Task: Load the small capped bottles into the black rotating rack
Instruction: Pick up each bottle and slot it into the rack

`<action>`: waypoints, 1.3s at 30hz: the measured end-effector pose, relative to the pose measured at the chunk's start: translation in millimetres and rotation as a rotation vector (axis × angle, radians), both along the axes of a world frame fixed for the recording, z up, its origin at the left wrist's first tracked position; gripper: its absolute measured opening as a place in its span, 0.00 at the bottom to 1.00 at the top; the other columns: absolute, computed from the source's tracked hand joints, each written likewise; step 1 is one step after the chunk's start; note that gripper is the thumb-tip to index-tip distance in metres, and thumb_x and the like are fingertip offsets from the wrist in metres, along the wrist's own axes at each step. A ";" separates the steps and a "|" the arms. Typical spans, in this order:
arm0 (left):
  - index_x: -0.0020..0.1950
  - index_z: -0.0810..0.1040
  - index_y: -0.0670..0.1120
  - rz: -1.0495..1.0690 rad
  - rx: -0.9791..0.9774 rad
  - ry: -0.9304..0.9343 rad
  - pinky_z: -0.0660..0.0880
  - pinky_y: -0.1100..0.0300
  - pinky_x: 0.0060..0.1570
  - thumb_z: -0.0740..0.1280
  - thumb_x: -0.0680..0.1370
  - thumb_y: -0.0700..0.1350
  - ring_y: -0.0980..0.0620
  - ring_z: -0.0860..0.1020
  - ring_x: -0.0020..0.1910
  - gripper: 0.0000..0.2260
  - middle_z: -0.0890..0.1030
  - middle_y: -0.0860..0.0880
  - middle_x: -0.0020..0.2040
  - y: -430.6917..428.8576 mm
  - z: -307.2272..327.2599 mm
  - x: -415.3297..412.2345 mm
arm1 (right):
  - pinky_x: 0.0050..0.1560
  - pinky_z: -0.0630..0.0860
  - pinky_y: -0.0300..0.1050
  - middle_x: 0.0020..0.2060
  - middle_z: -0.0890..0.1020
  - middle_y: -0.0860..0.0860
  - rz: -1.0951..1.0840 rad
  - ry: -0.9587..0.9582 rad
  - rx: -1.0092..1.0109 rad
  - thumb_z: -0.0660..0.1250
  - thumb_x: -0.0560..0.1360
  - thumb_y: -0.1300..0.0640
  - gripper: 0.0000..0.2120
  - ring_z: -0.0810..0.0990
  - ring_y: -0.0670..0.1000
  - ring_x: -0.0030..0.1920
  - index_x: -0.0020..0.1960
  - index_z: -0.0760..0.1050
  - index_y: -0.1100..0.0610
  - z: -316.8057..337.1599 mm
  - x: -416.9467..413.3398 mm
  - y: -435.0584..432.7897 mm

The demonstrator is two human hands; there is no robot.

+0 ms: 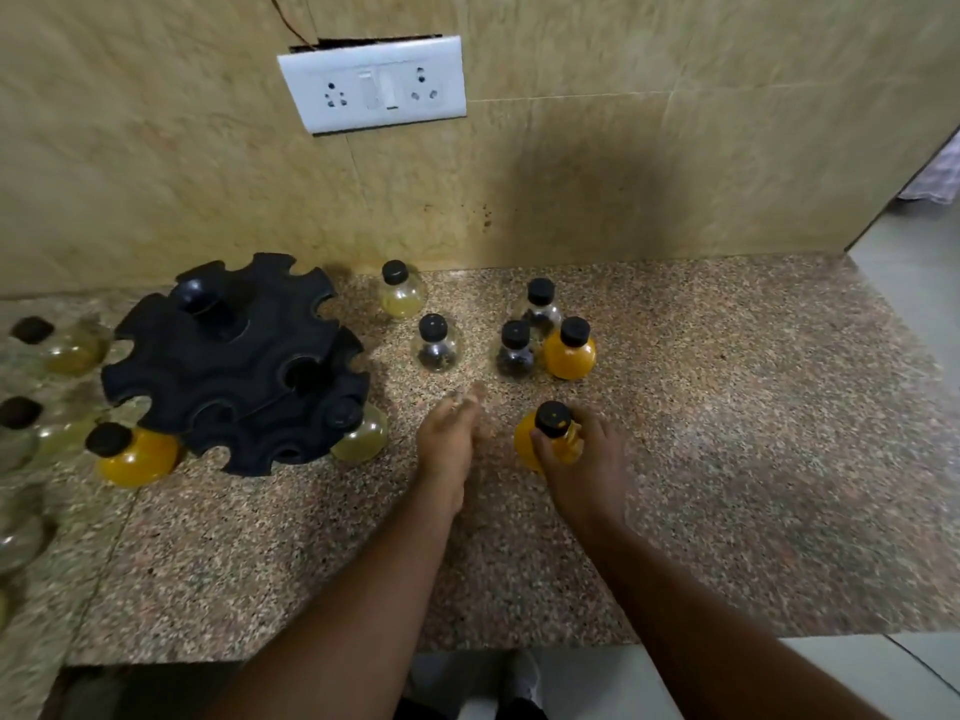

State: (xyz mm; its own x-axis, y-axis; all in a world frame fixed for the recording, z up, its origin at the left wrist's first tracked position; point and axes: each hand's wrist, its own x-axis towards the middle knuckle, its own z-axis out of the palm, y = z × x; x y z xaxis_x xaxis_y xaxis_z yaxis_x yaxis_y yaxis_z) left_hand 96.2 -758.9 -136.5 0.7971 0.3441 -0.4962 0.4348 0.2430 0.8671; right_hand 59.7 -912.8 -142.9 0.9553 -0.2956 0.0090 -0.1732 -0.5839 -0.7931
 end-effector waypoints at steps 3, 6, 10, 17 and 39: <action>0.60 0.76 0.58 0.193 -0.257 0.011 0.70 0.60 0.34 0.65 0.81 0.54 0.48 0.82 0.46 0.08 0.83 0.50 0.51 25.2 12.9 11.6 | 0.54 0.68 0.45 0.64 0.76 0.47 0.115 -0.030 -0.012 0.73 0.73 0.41 0.26 0.75 0.49 0.63 0.69 0.74 0.45 7.3 13.6 17.6; 0.64 0.75 0.56 0.247 -0.374 0.055 0.68 0.57 0.35 0.60 0.82 0.59 0.51 0.81 0.48 0.14 0.82 0.51 0.53 48.3 26.8 12.6 | 0.54 0.70 0.45 0.64 0.76 0.47 0.243 -0.042 -0.016 0.73 0.73 0.42 0.26 0.75 0.49 0.62 0.69 0.74 0.45 12.5 27.8 39.6; 0.52 0.73 0.57 0.305 -0.538 0.068 0.69 0.55 0.41 0.56 0.84 0.58 0.51 0.78 0.51 0.09 0.80 0.50 0.54 62.9 36.5 2.9 | 0.56 0.73 0.48 0.62 0.79 0.48 0.370 -0.074 -0.025 0.74 0.70 0.44 0.25 0.77 0.51 0.61 0.66 0.77 0.47 12.3 45.9 67.6; 0.44 0.76 0.45 0.544 -0.669 0.039 0.61 0.63 0.21 0.59 0.82 0.60 0.54 0.71 0.24 0.19 0.75 0.50 0.32 80.1 16.8 -21.1 | 0.57 0.77 0.50 0.58 0.81 0.47 0.618 -0.083 -0.042 0.71 0.70 0.41 0.26 0.80 0.51 0.57 0.66 0.77 0.46 9.0 51.6 108.9; 0.46 0.78 0.49 0.400 -0.380 0.052 0.59 0.63 0.24 0.56 0.84 0.58 0.56 0.74 0.29 0.17 0.73 0.54 0.32 147.9 14.4 -82.3 | 0.57 0.78 0.51 0.59 0.78 0.51 0.825 -0.040 -0.003 0.78 0.71 0.48 0.27 0.79 0.53 0.58 0.68 0.76 0.47 5.9 56.5 195.4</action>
